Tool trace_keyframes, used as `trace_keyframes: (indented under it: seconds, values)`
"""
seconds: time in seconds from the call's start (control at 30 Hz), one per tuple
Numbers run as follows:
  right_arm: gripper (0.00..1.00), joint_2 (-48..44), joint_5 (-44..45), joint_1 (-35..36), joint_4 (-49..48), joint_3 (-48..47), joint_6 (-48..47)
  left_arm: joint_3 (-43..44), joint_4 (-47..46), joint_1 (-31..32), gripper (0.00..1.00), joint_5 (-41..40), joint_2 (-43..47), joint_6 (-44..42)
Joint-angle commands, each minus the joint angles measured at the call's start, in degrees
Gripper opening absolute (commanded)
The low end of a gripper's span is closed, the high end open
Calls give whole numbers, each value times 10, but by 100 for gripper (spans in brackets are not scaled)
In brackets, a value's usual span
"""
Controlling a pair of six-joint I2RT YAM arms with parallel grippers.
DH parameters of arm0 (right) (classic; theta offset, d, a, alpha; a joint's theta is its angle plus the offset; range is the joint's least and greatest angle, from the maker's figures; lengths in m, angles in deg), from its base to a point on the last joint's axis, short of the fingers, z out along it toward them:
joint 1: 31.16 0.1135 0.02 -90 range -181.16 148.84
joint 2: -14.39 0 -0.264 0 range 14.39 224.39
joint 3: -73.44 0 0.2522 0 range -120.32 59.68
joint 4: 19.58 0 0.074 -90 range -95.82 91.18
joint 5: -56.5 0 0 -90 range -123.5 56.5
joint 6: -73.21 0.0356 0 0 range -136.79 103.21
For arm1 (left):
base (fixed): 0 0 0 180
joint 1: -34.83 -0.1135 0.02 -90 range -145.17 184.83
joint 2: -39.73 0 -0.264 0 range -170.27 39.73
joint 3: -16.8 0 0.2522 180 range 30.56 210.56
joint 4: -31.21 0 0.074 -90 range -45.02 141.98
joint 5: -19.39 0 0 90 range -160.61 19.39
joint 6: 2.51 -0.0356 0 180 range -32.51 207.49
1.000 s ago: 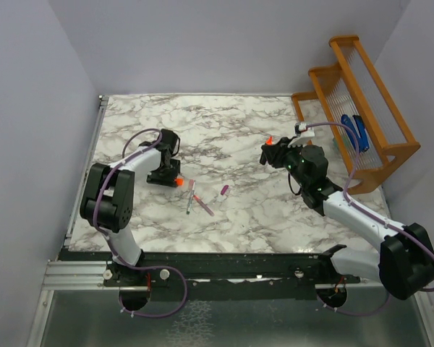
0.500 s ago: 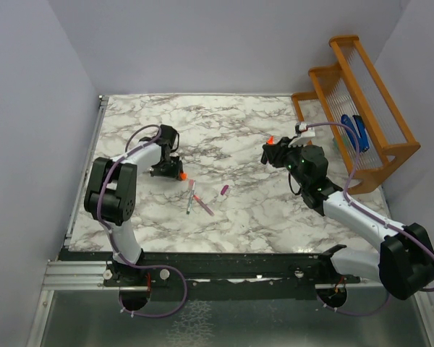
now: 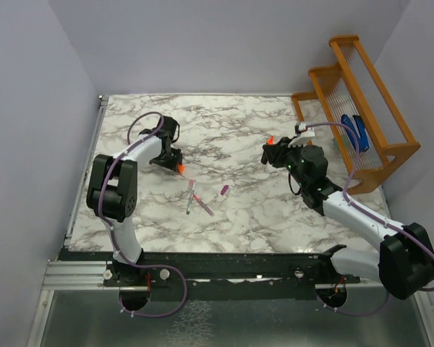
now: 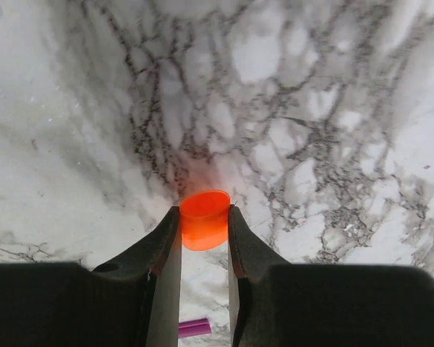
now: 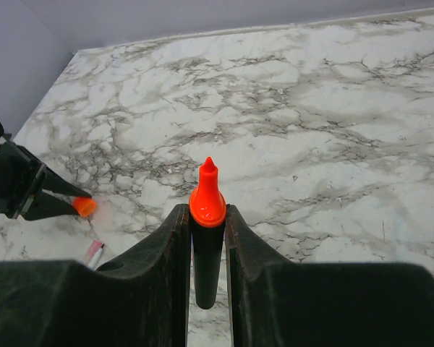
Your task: Insert the pens into the pen caps
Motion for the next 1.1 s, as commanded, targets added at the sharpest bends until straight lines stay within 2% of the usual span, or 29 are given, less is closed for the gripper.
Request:
trace_keyframes:
  seconds: [0.0,0.3,0.53,0.6,0.77,1.07]
  values:
    - [1,15,-11,3,-1,3,-10,70,3,-2,0,-62,-1,-137]
    - [0,63,-83,8,23,-36,-29,109,-79,5,0,-59,45,-315]
    - [1,111,8,104,53,-82,-91,114,-148,20,0,-29,91,-430]
    - [0,123,10,121,50,-92,-105,100,-181,25,0,-11,112,-455]
    - [0,144,-114,125,-5,-84,-97,34,-278,27,0,39,176,-495]
    - [1,231,-312,133,-72,-145,-57,-26,-349,28,0,127,261,-525]
